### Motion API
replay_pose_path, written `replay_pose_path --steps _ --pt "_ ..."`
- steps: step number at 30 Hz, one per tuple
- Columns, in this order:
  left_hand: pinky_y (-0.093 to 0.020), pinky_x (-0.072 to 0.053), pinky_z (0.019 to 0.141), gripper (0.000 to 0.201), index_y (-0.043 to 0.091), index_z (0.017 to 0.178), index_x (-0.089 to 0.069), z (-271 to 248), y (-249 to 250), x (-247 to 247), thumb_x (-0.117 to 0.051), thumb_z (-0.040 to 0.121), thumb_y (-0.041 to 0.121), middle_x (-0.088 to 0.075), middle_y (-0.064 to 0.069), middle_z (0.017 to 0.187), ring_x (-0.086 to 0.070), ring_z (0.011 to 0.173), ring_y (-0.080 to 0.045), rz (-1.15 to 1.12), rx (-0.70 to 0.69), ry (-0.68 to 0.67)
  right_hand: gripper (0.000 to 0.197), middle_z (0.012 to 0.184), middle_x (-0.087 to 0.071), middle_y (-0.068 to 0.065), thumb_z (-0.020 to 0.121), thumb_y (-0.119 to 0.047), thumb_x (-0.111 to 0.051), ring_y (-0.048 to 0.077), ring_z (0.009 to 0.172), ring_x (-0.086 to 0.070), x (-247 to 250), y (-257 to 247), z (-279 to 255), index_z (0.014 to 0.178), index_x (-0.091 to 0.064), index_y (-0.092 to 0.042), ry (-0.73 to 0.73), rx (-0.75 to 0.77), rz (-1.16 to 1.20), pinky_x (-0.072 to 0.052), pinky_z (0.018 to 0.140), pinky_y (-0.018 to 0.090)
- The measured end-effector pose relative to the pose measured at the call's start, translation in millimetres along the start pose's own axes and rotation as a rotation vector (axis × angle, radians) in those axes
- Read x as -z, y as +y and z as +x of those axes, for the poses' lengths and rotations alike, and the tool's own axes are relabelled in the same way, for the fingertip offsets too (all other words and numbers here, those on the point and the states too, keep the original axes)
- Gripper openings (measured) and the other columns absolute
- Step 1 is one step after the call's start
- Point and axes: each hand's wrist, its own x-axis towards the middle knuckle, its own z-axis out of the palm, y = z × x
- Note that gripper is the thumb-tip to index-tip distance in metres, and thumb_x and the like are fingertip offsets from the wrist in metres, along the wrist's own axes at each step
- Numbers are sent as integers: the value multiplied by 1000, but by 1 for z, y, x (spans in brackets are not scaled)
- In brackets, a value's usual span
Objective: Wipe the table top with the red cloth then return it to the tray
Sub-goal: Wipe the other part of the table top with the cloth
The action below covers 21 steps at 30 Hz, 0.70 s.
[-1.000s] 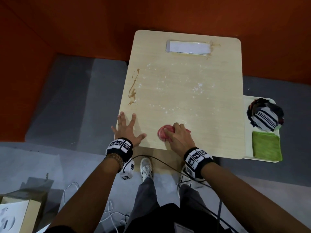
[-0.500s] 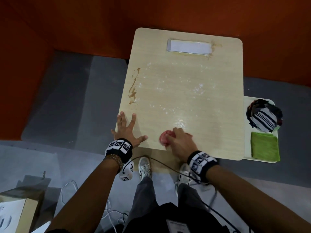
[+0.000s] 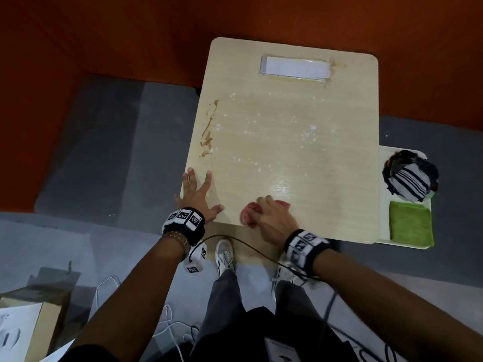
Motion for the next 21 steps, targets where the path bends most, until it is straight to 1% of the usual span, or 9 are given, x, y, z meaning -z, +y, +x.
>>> replay_pose_path --steps 3,4,6,8,11,13,15,17,21 --pt "-68 -15 109 106 44 148 8 -1 -2 2 -66 75 62 32 -1 155 25 144 -23 -12 -13 7 34 104 -60 15 82 -24 -49 31 92 -56 2 -30 14 102 -71 -9 -52 90 68 -54 65 40" --pt "-68 -15 109 106 44 149 7 0 -2 2 -66 75 62 31 -1 155 25 144 -23 -12 -14 7 32 105 -59 15 83 -25 -51 31 93 -55 5 -23 11 103 -71 -10 -73 91 53 -53 66 41" --pt "-68 -15 109 105 44 149 7 0 -2 1 -66 75 61 31 -1 155 25 144 -23 -6 -9 5 28 103 -59 12 77 -23 -70 29 91 -55 0 3 -1 104 -72 -16 -66 66 -7 -53 65 39" --pt "-69 -15 109 106 43 149 8 1 -1 1 -66 75 61 31 -2 155 25 144 -24 7 -2 3 31 102 -59 11 72 -21 -75 28 90 -54 -3 10 -8 102 -73 -16 -62 36 -53 -54 61 38" --pt "-69 -14 109 106 43 149 7 2 0 0 -67 75 61 32 -3 155 26 144 -24 -4 -3 -3 31 106 -58 14 81 -17 -52 30 93 -53 1 -23 11 106 -70 -10 -62 98 -3 -54 65 39" --pt "-69 -13 109 105 43 149 6 1 -2 1 -67 75 61 31 -2 155 25 144 -24 -12 -13 5 36 105 -58 15 80 -17 -46 32 94 -54 5 -29 13 107 -69 -8 -83 129 -2 -52 65 40" --pt "-68 -13 109 105 43 149 6 1 -2 0 -67 75 60 30 -2 156 25 144 -24 -14 -14 9 31 103 -59 14 78 -17 -61 31 90 -56 2 -4 -5 107 -70 -13 -69 125 -14 -54 63 41" --pt "-68 -13 110 106 43 149 8 1 -1 -1 -66 76 59 30 -3 155 26 144 -24 -1 -8 1 37 100 -59 11 70 -20 -77 28 87 -55 -8 22 -27 106 -71 -18 -61 111 -50 -55 61 39" --pt "-69 -13 110 107 42 149 9 4 2 0 -66 76 60 32 -4 154 26 144 -26 15 12 -16 35 98 -60 10 66 -16 -77 26 86 -56 -10 4 -18 100 -71 -17 -30 62 -20 -51 61 35"
